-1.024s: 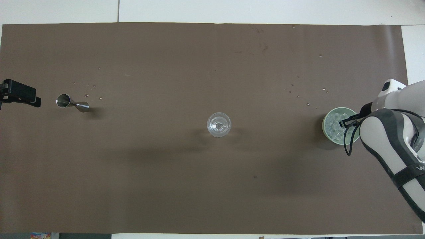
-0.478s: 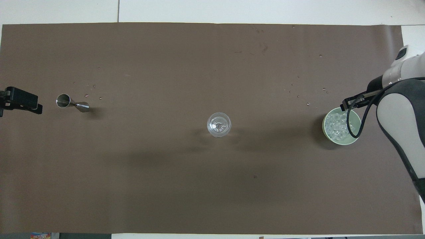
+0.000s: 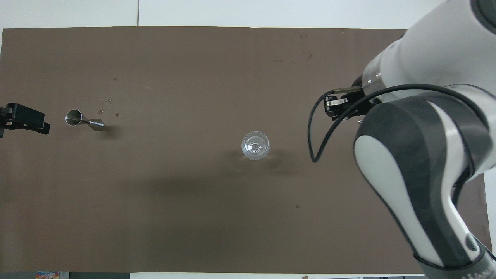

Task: Pour wine and add ice with both arms
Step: 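Lift the green ice bowl with the right gripper toward the glass, then tilt the green bowl over the glass with the right gripper to pour ice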

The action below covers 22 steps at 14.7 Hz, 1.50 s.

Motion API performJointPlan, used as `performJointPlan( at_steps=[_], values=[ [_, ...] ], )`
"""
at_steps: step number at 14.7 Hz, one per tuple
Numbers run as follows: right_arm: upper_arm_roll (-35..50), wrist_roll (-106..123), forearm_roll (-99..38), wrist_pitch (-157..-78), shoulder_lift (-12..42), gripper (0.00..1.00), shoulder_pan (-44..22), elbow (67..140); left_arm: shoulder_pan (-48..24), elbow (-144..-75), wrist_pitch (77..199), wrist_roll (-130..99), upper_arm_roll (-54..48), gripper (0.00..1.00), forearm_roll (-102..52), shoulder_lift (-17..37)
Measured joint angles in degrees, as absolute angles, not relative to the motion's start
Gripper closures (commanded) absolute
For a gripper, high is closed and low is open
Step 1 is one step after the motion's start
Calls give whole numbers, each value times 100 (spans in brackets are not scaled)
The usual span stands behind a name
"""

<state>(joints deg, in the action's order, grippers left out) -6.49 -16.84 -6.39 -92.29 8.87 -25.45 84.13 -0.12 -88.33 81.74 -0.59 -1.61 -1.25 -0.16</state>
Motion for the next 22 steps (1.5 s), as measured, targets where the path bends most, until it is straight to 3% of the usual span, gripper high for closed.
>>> performJointPlan(
  at_steps=[8,16,22],
  values=[
    [-647,-3179,-713,-10006,1246,84,-3845,8200,-11,-8834,8254,-56,-159,0,-124,-16],
    [-676,-3176,-696,-11163,1298,84,-3888,9382,-8,-8835,8254,-56,-158,0,-124,-16],
    [-633,-3172,-694,-11184,1095,84,-3944,9622,-6,-8835,8254,-56,-158,0,-124,-16]
  ],
)
